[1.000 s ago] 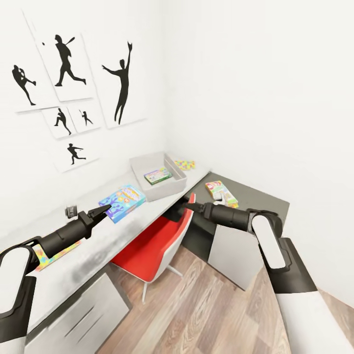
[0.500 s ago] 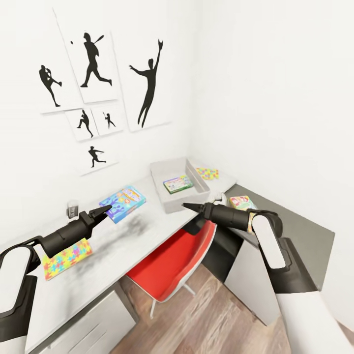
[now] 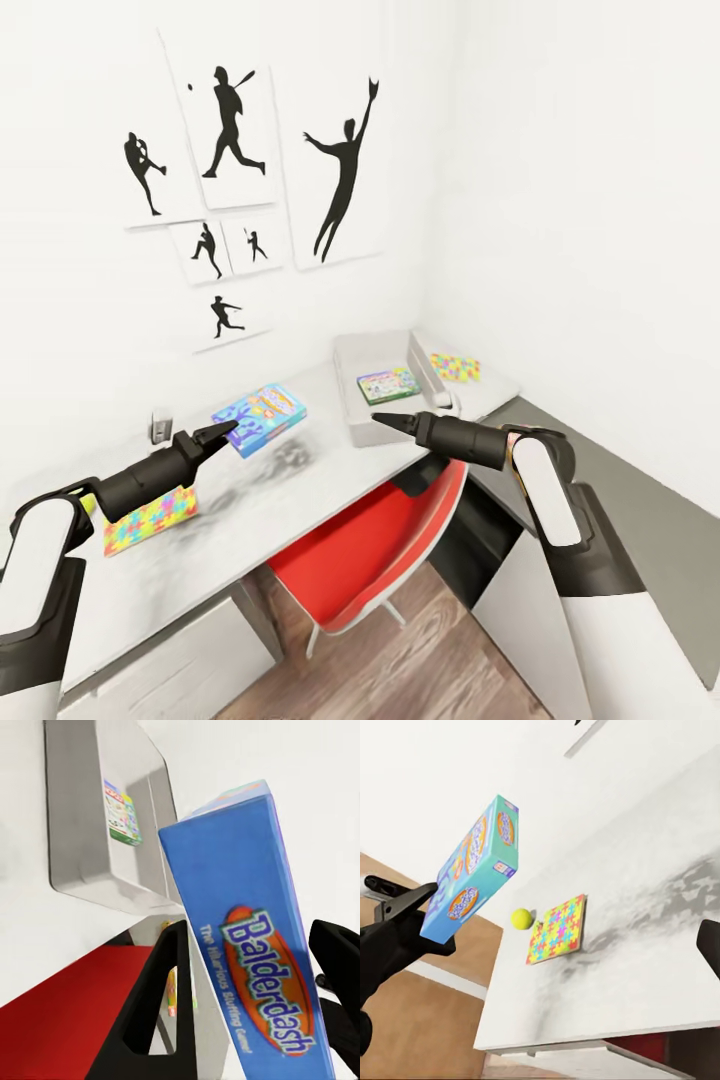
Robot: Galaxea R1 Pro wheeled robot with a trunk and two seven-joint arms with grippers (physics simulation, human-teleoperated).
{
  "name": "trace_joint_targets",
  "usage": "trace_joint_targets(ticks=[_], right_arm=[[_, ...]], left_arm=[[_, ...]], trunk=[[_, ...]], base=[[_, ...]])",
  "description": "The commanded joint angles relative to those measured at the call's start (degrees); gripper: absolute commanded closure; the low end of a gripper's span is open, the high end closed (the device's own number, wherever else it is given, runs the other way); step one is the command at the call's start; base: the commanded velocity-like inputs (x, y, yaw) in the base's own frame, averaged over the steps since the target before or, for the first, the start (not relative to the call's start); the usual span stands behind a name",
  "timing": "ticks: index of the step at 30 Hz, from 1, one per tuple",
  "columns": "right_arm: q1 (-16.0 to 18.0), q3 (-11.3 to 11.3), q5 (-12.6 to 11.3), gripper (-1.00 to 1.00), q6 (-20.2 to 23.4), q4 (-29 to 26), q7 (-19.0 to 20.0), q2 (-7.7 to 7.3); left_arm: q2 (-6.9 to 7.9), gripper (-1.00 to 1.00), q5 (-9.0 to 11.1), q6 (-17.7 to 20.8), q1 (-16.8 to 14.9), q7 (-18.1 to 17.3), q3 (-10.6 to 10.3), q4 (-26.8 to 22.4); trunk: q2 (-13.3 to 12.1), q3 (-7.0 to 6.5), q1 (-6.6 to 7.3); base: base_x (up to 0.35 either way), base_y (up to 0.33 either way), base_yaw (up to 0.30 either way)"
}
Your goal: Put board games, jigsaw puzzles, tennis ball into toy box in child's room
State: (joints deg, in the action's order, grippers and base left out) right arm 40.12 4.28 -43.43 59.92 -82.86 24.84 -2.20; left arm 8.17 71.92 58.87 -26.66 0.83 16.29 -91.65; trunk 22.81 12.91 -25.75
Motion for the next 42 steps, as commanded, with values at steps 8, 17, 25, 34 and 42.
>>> trace_joint_targets(ticks=[8, 17, 25, 34, 42], right_arm=[[-0.02, -0.07, 0.47, -1.0, 0.08, -0.16, 0.63, -0.31], [-0.04, -0.27, 0.46, -1.0, 0.08, -0.29, 0.71, -0.48], [-0.05, -0.25, 0.49, -1.0, 0.08, -0.35, 0.67, -0.46], [-0.05, -0.25, 0.53, -1.0, 0.08, -0.37, 0.64, -0.44], [-0.05, -0.12, 0.54, -1.0, 0.08, -0.43, 0.63, -0.44]], left_arm=[[-0.15, 1.0, 0.2, 0.28, -0.13, 0.5, -0.22, -0.02], [-0.17, 1.0, 0.17, 0.28, -0.14, 0.56, -0.22, -0.02], [-0.17, 1.0, 0.16, 0.28, -0.14, 0.57, -0.21, -0.02], [-0.22, 1.0, 0.38, 0.25, -0.11, 0.58, -0.21, 0.09], [-0.25, 1.0, 0.67, 0.23, -0.14, 0.56, -0.15, 0.14]], trunk=[[0.11, 0.11, -0.03], [0.11, 0.11, -0.03], [0.11, 0.11, -0.03], [0.11, 0.11, -0.03], [0.11, 0.11, -0.03]], base=[[0.012, -0.112, 0.159], [0.035, -0.16, 0.026], [0.096, -0.262, 0.083], [0.103, -0.196, 0.239], [0.03, -0.053, 0.281]])
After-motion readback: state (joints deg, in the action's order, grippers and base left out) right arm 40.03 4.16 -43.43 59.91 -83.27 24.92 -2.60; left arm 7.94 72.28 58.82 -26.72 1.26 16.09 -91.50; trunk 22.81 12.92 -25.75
